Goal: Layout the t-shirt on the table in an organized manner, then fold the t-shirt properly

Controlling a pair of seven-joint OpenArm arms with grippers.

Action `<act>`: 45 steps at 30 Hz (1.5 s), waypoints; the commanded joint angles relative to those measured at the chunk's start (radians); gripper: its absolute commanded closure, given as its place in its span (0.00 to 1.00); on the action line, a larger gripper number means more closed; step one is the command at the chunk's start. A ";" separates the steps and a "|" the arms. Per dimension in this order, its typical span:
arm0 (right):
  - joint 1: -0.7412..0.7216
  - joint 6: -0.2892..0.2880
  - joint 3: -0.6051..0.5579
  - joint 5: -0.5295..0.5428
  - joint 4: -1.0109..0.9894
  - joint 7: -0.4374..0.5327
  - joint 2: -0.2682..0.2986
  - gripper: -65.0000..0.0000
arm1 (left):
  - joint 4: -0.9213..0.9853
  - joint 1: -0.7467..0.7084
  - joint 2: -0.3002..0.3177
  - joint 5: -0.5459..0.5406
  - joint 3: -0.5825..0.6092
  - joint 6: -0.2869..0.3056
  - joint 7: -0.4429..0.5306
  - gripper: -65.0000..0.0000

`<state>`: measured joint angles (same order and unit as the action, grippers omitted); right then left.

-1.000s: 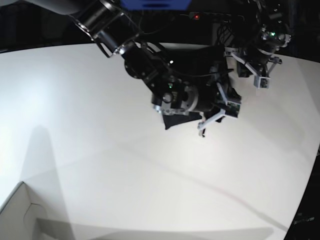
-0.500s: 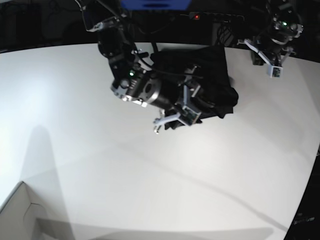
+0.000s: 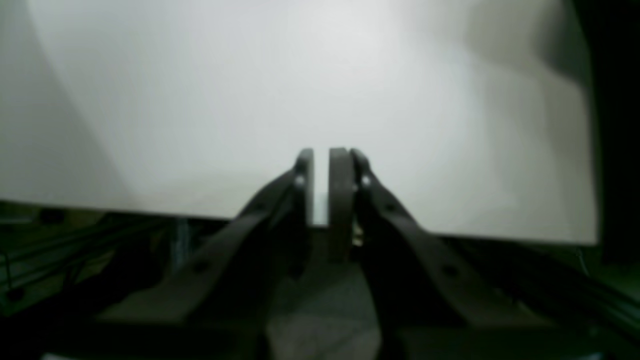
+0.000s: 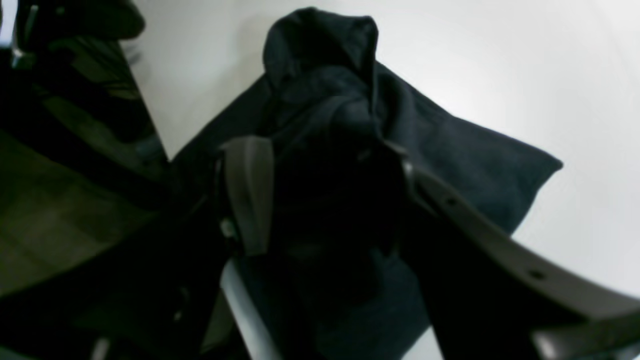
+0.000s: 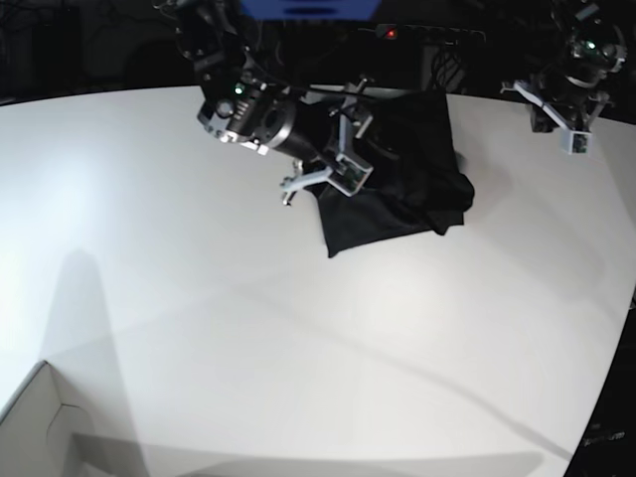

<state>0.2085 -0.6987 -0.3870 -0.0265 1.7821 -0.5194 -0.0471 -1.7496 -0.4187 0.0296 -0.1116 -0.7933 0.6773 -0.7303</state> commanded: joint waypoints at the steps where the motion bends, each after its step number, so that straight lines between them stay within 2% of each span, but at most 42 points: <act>1: -0.008 0.001 -0.003 0.017 0.017 0.029 -0.009 0.51 | -0.022 0.001 0.008 -0.010 -0.007 -0.001 0.021 0.92; 6: -0.013 0.001 -0.031 0.017 0.017 0.029 -0.010 0.52 | -0.020 -0.003 0.005 -0.012 -0.039 -0.001 0.021 0.92; 13: -0.028 0.001 -0.030 0.017 -0.011 0.029 -0.044 0.55 | -0.022 -0.007 0.005 -0.012 -0.077 -0.001 0.021 0.92; 19: -0.067 0.001 -0.023 0.015 -0.074 0.029 -0.056 0.74 | -0.022 -0.009 0.008 -0.012 -0.081 -0.001 0.021 0.92; 23: -0.070 0.001 -0.031 0.017 -0.078 0.029 -0.058 0.98 | -0.022 -0.009 0.008 -0.012 -0.081 -0.001 0.021 0.92; 24: -0.067 0.001 -0.031 0.017 -0.066 0.029 -0.058 1.00 | -0.022 -0.009 0.008 -0.012 -0.081 -0.001 0.021 0.92; 30: -0.011 0.001 -0.132 0.017 -0.034 0.029 -0.058 1.00 | -0.023 -0.003 0.010 -0.012 -0.081 -0.001 0.021 0.92; 35: -0.010 0.001 -0.238 0.015 -0.034 0.029 -0.058 1.00 | -0.023 0.001 0.026 -0.012 -0.081 -0.001 0.021 0.92; 42: -0.039 0.001 -0.316 0.015 -0.077 0.029 -0.058 1.00 | -0.023 -0.001 0.028 -0.012 -0.081 -0.001 0.021 0.92; 45: -0.056 0.001 -0.313 0.015 -0.120 0.029 -0.058 0.92 | -0.023 -0.003 0.028 -0.012 -0.081 -0.001 0.021 0.92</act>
<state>0.1585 -0.6987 -0.6964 -0.0292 1.6470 -0.5159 -0.0914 -1.7550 -0.4183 0.0471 -0.1154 -0.8688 0.6773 -0.7292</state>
